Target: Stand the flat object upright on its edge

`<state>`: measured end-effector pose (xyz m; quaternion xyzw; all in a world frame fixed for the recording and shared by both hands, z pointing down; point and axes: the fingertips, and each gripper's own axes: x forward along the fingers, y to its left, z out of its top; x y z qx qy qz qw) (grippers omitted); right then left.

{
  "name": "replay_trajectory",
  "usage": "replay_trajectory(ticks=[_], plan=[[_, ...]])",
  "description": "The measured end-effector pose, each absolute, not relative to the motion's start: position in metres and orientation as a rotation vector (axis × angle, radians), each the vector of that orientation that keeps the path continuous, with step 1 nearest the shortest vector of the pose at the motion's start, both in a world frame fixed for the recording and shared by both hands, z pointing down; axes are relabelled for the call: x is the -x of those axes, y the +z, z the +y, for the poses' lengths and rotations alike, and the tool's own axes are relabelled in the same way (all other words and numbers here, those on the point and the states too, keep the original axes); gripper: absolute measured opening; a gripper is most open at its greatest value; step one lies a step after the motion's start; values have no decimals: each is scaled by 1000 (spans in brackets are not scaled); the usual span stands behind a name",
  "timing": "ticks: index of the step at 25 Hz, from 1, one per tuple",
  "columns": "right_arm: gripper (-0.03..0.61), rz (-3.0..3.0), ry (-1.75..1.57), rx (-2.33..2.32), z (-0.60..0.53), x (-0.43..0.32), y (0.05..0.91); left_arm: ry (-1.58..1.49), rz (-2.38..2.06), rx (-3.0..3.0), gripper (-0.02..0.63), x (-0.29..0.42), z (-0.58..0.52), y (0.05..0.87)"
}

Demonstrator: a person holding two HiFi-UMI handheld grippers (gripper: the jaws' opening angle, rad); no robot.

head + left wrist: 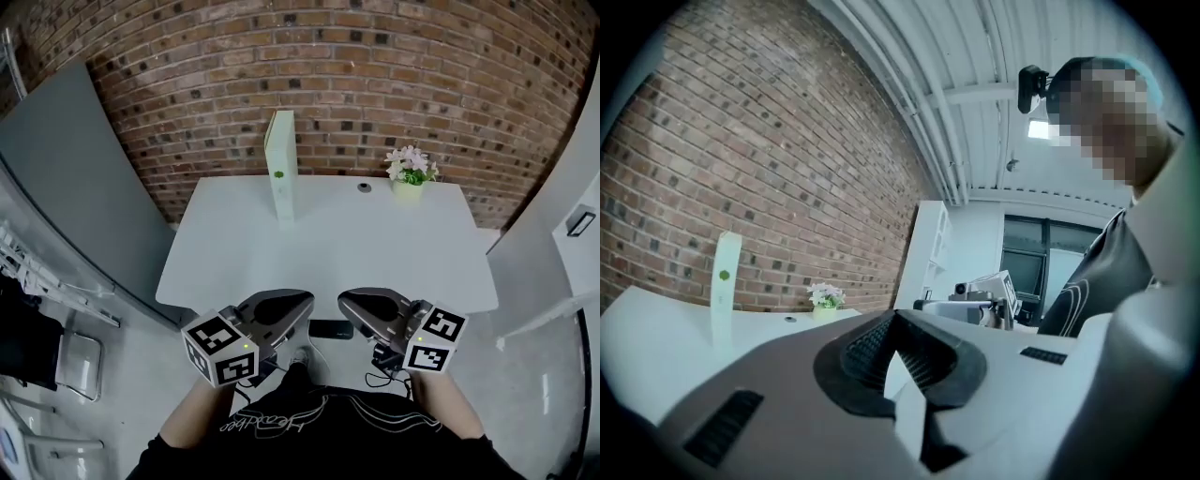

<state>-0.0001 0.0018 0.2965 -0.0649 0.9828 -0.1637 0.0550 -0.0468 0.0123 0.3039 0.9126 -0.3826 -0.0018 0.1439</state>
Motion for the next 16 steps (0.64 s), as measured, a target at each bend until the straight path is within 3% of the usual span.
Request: replay_trajectory(ticks=[16], plan=[[3,2954,-458,161,18,-15,279,40,-1050,-2677,3,17,29,289]])
